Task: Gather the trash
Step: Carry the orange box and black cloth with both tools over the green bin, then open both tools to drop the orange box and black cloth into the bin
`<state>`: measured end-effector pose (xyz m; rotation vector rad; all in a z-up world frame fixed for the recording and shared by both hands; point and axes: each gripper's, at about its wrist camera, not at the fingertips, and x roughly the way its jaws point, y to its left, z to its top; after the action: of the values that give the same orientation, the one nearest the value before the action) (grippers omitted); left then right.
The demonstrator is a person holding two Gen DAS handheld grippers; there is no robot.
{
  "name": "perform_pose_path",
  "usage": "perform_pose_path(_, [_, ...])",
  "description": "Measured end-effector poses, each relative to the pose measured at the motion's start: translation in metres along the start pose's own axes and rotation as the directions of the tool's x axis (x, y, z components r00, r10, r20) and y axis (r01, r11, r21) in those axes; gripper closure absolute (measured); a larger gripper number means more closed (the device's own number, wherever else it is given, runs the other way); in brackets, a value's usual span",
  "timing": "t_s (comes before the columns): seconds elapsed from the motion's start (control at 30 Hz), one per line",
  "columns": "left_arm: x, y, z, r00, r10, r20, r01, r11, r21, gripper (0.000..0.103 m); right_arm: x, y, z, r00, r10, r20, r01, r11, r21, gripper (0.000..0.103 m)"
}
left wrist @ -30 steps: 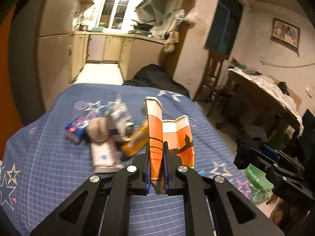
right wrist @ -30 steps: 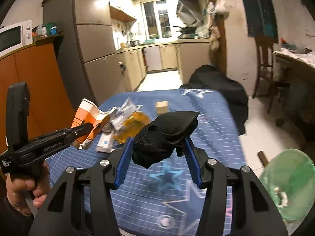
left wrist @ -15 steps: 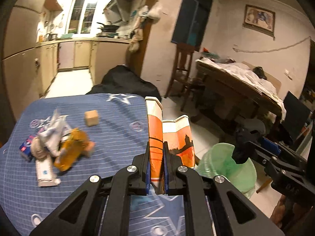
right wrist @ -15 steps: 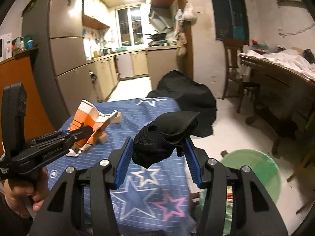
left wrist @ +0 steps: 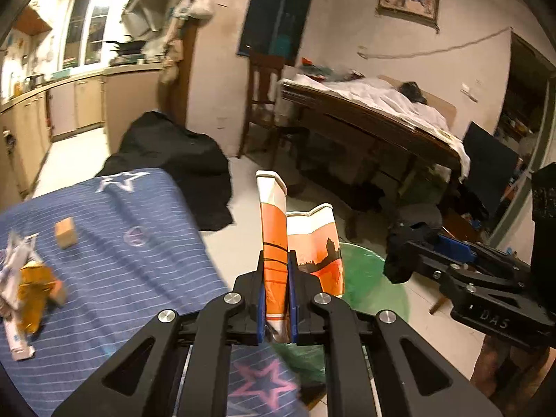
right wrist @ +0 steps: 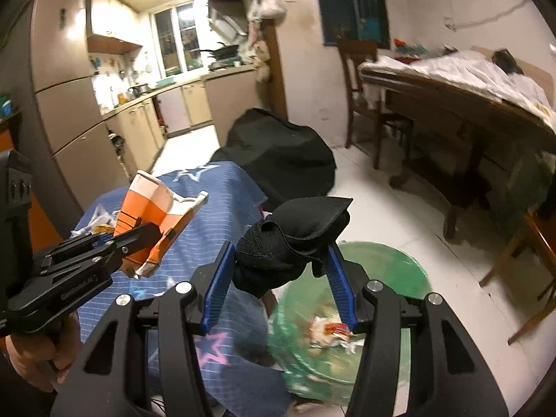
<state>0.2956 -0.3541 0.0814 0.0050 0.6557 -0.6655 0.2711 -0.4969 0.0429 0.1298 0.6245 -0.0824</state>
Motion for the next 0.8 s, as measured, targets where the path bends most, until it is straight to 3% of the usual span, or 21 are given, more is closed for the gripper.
perform_pose_path(0.23, [0.046, -0.044, 0.002, 0.996, -0.056, -0.062, 0.059, 0.997, 0.046, 0.092, 0.006, -0.041, -0.008, 0.998, -0.037, -0.055, 0.04, 0.997, 0.06, 0.053])
perform_pose_path(0.5, [0.109, -0.068, -0.003, 0.976, -0.104, -0.192, 0.119, 0.99, 0.069, 0.092, 0.03, -0.084, -0.022, 0.981, -0.026, -0.192, 0.05, 0.991, 0.125, 0.052])
perform_pose_path(0.8, [0.183, -0.078, -0.014, 0.949, -0.074, -0.307, 0.107, 0.99, 0.093, 0.092, 0.062, -0.111, -0.037, 0.949, -0.018, -0.313, 0.068, 0.987, 0.148, 0.052])
